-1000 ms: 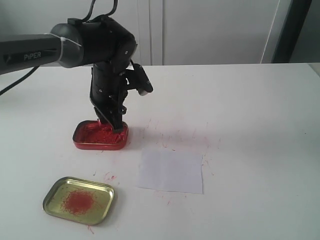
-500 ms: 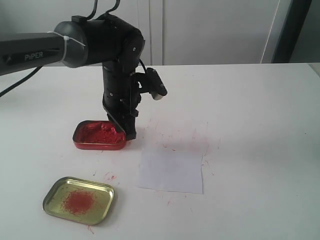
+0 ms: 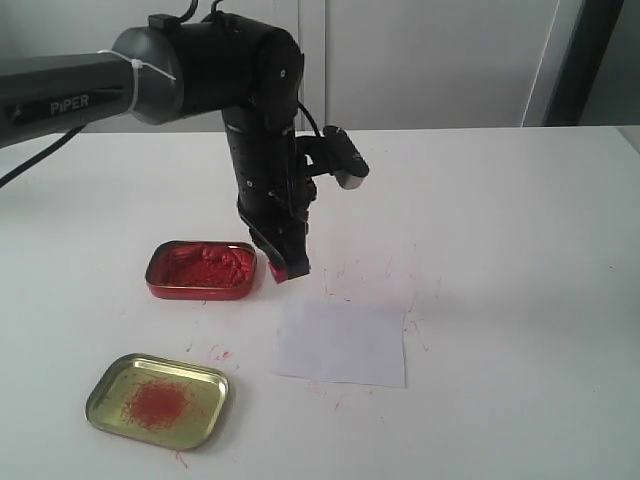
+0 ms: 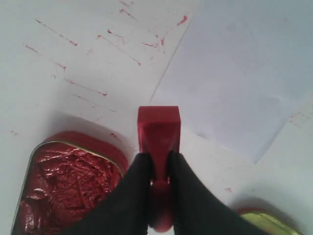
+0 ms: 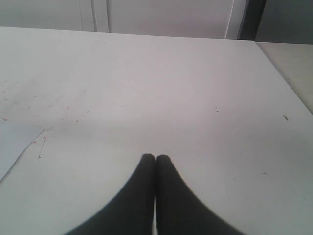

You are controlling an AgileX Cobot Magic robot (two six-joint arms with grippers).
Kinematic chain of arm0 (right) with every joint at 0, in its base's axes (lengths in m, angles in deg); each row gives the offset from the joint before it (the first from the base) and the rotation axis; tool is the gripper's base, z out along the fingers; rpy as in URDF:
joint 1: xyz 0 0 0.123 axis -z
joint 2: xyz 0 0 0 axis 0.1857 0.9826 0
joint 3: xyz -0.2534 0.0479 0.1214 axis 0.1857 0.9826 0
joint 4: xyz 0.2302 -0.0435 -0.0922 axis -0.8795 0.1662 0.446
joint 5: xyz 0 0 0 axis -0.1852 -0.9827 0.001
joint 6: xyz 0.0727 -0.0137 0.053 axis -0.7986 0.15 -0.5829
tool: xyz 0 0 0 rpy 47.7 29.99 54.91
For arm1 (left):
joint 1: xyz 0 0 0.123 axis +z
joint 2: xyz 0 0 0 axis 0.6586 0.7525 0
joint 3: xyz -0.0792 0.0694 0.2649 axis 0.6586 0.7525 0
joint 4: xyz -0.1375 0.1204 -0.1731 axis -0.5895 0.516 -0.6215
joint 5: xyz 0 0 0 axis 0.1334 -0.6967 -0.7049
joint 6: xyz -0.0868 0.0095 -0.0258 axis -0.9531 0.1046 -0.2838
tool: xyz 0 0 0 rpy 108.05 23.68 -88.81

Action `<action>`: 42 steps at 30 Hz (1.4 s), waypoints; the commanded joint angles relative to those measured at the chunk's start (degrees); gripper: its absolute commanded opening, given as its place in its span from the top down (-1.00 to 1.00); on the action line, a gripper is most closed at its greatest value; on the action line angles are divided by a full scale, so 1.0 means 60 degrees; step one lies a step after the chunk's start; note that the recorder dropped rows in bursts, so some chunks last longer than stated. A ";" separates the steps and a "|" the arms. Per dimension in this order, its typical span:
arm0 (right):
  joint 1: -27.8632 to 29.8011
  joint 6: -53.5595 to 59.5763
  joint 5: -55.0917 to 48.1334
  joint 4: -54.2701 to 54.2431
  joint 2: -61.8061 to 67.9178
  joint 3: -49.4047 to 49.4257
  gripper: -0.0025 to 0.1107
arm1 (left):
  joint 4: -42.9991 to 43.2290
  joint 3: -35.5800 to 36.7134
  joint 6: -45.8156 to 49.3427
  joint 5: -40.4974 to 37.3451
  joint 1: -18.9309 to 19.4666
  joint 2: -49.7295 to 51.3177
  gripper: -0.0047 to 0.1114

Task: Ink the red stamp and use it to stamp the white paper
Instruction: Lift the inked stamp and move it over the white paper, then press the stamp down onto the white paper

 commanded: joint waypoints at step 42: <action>0.0045 -0.0011 0.0154 0.0053 -0.0048 0.0047 0.96 | 0.0186 -0.0041 0.0520 -0.0151 -0.1290 0.1184 0.92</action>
